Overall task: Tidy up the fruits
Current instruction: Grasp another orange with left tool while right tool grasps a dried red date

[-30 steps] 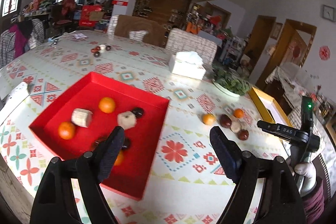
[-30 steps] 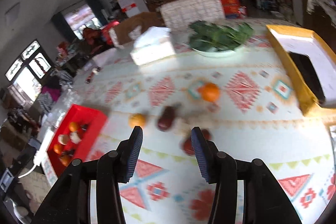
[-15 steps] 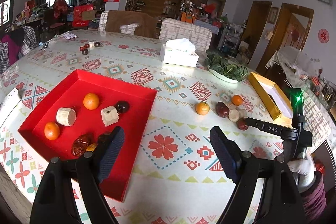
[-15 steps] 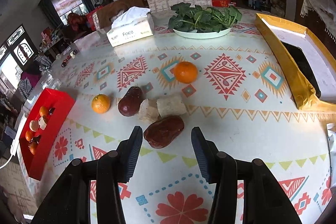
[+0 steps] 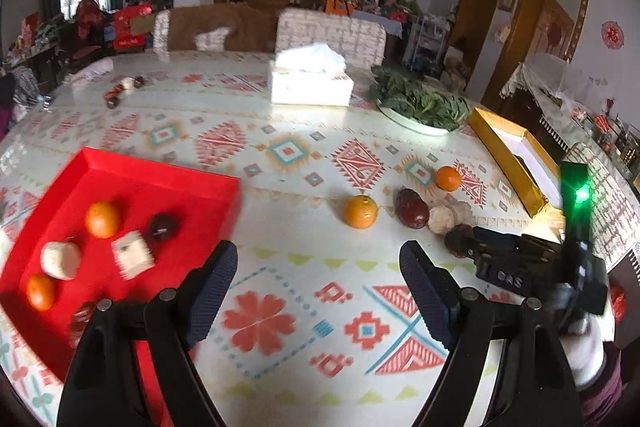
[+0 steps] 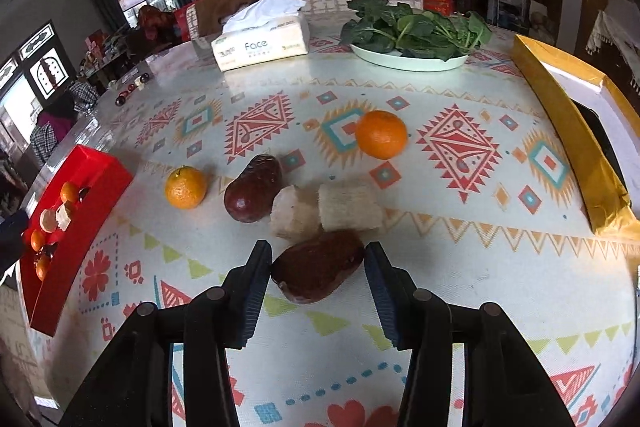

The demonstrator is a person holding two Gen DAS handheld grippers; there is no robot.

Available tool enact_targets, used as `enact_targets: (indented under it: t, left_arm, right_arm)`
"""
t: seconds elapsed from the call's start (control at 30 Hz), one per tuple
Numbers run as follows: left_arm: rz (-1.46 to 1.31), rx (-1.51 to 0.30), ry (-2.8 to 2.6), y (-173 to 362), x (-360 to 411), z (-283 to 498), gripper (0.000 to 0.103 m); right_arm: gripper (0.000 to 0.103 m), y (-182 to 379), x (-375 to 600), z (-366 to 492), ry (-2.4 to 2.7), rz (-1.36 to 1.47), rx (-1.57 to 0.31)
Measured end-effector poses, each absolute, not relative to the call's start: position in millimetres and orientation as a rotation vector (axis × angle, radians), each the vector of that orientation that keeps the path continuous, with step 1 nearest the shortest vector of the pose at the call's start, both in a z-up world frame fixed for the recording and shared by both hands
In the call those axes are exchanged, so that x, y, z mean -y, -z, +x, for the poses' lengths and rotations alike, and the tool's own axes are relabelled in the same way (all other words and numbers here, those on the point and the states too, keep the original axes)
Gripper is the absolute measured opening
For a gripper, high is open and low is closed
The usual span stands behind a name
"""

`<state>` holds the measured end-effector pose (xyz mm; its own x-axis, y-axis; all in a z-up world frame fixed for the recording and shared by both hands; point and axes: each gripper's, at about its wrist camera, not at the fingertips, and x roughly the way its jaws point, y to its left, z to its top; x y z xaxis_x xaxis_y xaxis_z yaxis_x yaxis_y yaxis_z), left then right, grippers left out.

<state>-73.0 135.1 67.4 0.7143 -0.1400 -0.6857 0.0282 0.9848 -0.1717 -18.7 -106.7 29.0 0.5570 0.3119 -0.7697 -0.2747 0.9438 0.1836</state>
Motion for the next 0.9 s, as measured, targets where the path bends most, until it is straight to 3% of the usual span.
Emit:
enact_targets:
  t: [0.13, 0.37, 0.57, 0.63, 0.9]
  left_arm:
    - [-0.14, -0.807, 0.135, -53, -116, -45, 0.083]
    - [-0.072, -0.841, 0.165, -28, -91, 1, 0.083]
    - [-0.045, -0.878, 0.206, -11, -81, 21, 0.061]
    - [-0.051, -0.903, 0.216, -7, -81, 25, 0.035]
    - [-0.09, -0.859, 0.213, -20, -88, 8, 0.032]
  right_arm:
    - [0.035, -34, 112, -24, -0.36, 0.07, -0.887]
    - [0.035, -31, 120, -24, -0.378, 0.117, -0.903]
    - [0.036, -30, 119, -23, -0.379, 0.121, -0.906]
    - [0.036, -28, 118, -22, -0.381, 0.115, -0.918]
    - [0.036, -27, 121, -23, -0.403, 0.151, -0.922]
